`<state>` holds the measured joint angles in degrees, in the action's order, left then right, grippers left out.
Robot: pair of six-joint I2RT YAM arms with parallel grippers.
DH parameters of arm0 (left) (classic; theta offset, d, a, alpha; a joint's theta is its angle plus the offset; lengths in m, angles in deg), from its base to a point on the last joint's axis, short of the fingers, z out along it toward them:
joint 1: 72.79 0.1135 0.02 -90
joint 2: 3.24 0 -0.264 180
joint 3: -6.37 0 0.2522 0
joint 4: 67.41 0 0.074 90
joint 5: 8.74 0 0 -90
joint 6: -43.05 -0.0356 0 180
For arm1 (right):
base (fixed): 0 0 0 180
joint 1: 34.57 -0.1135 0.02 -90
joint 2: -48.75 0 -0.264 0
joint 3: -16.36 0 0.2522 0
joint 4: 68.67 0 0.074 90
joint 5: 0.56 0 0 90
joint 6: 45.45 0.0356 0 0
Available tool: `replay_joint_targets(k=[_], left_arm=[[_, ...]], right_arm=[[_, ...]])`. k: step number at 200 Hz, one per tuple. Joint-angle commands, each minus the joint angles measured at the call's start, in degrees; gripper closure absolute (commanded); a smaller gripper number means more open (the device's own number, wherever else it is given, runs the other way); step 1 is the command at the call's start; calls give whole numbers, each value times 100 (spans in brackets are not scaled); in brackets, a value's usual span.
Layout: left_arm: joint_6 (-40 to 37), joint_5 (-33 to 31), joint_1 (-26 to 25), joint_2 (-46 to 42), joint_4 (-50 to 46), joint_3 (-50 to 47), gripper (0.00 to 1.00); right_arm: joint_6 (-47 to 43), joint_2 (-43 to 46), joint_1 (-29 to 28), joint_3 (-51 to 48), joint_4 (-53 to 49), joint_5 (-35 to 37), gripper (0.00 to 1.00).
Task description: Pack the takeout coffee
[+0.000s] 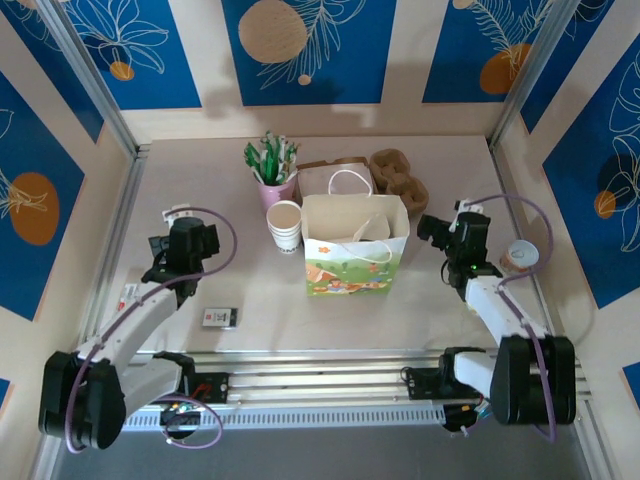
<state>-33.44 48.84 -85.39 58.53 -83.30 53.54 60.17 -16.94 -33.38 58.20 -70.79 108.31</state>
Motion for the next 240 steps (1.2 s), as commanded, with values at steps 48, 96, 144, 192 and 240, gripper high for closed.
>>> replay_joint_targets(k=[48, 96, 144, 192, 240], left_arm=[[-280, 533, 706, 985, 2411, -640, 0], [-747, 624, 829, 1978, 4097, -896, 0], [-1427, 1872, 715, 2563, 5039, -993, 0], [-1565, 1621, 539, 2788, 5871, -1322, 0], [-1598, 1635, 531, 2800, 5922, -1337, 0]], right_arm=[[-543, -1777, -125, -744, 3795, -370, 1], [-763, -2125, -236, -496, 3515, -534, 1], [-823, -2167, -292, -527, 3678, -447, 1], [-823, -2158, -303, -532, 3672, -436, 1], [-847, -2158, -352, -548, 3704, -319, 1]])
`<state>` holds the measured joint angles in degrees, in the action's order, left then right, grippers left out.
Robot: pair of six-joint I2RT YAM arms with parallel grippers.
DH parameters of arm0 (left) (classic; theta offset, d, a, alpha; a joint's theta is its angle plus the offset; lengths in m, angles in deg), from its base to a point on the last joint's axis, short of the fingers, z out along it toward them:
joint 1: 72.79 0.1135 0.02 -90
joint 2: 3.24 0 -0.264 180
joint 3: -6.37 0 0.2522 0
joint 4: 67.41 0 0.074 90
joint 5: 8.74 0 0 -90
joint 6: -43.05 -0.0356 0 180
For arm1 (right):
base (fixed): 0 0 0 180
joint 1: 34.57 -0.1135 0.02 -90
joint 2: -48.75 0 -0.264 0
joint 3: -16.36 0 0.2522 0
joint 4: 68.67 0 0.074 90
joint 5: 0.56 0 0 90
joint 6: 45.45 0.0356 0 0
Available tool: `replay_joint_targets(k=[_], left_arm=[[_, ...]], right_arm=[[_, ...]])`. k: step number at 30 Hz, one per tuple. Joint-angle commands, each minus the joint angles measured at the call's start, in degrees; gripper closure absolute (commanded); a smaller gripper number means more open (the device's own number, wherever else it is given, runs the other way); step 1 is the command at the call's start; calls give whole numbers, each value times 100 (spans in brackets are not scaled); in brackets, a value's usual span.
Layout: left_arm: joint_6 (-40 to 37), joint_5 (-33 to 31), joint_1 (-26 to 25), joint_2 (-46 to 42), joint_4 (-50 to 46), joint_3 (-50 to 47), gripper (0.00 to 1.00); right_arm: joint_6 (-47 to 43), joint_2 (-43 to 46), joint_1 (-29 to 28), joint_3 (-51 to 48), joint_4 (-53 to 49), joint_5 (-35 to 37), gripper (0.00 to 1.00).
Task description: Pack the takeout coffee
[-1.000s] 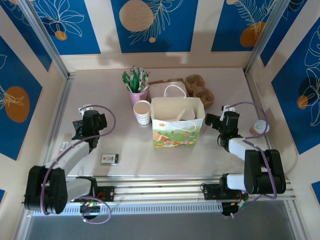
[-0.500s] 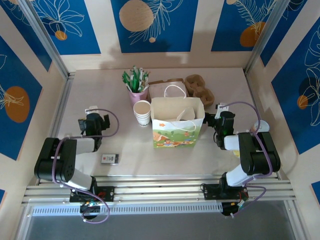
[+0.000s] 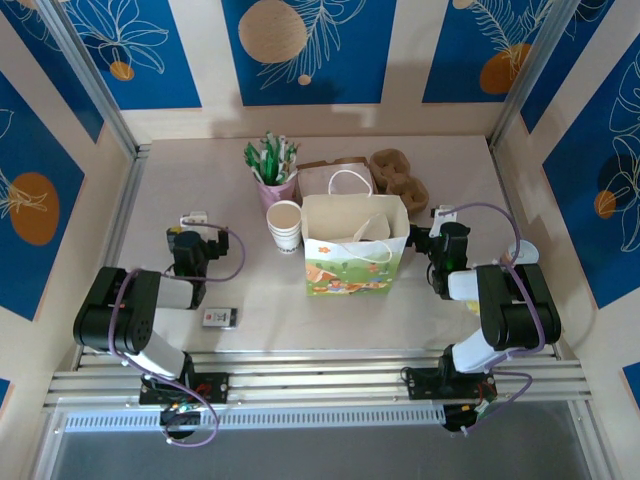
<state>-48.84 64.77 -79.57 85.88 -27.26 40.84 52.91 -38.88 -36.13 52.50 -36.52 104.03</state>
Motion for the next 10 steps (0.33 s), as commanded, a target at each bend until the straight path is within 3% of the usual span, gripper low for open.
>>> replay_joint_targets(k=[1, 10], left_arm=[[-57, 41, -51, 68, 320, -67, 0], [-10, 324, 64, 49, 241, -49, 0]], right_arm=[[-123, 36, -83, 22, 286, 116, 1], [-103, 34, -63, 29, 269, 60, 1]])
